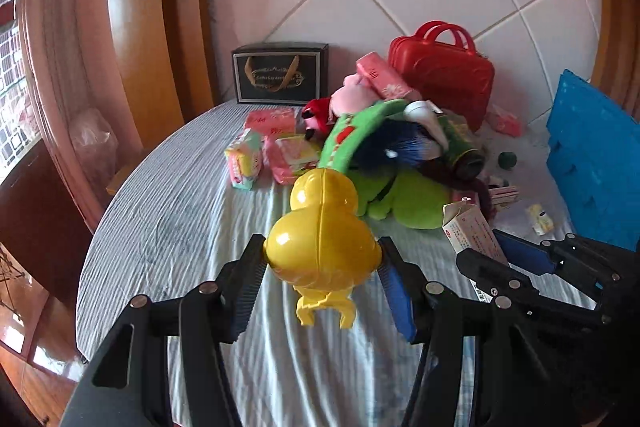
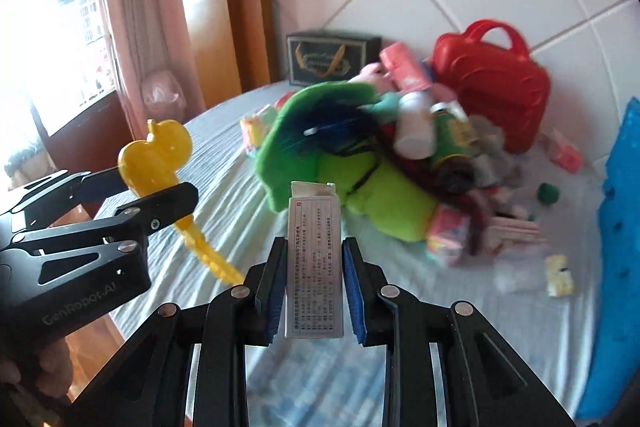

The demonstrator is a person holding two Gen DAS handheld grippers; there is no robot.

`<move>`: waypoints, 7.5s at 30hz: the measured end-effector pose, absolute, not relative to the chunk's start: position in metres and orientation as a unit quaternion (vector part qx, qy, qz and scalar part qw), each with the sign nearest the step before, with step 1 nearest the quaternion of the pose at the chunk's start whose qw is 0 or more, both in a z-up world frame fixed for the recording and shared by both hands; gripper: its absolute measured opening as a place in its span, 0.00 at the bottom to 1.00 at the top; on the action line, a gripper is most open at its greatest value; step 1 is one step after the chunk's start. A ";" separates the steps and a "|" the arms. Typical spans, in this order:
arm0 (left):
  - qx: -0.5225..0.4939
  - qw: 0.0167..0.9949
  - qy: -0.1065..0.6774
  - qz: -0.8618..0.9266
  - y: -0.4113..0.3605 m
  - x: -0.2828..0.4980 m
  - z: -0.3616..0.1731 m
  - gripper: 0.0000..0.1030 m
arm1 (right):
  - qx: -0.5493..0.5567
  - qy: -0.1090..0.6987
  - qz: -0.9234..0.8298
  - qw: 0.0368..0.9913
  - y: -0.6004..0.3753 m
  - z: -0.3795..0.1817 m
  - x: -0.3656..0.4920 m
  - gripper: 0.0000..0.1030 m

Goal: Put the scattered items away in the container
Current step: 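Carry the white box and yellow duck clip into the blue crate with both tools, then open both tools to drop the box and clip into the crate, then move both tools back to the pile of items, then grasp the brown medicine bottle with the right tool while the left grasps the white pill bottle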

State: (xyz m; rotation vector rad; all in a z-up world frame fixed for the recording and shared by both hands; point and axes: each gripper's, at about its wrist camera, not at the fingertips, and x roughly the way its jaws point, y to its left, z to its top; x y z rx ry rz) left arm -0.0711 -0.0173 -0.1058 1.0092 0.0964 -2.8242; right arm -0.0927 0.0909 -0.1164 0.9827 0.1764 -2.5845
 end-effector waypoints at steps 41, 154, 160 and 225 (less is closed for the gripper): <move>0.139 -0.070 -0.078 -0.985 0.361 -0.128 0.139 0.53 | 0.206 0.050 -0.975 -0.063 0.526 0.138 -0.014 0.26; 0.372 0.135 0.084 -0.915 0.010 -0.062 -0.063 0.71 | 0.393 -0.016 -0.913 0.108 0.278 0.009 -0.086 1.00; 0.382 0.119 0.096 -0.912 0.005 -0.093 -0.065 0.71 | 0.431 -0.024 -0.896 0.109 0.272 -0.017 -0.125 1.00; 0.432 -0.021 -0.001 -0.902 0.022 -0.321 -0.136 0.43 | 0.503 -0.058 -0.854 0.117 0.211 -0.090 -0.334 0.50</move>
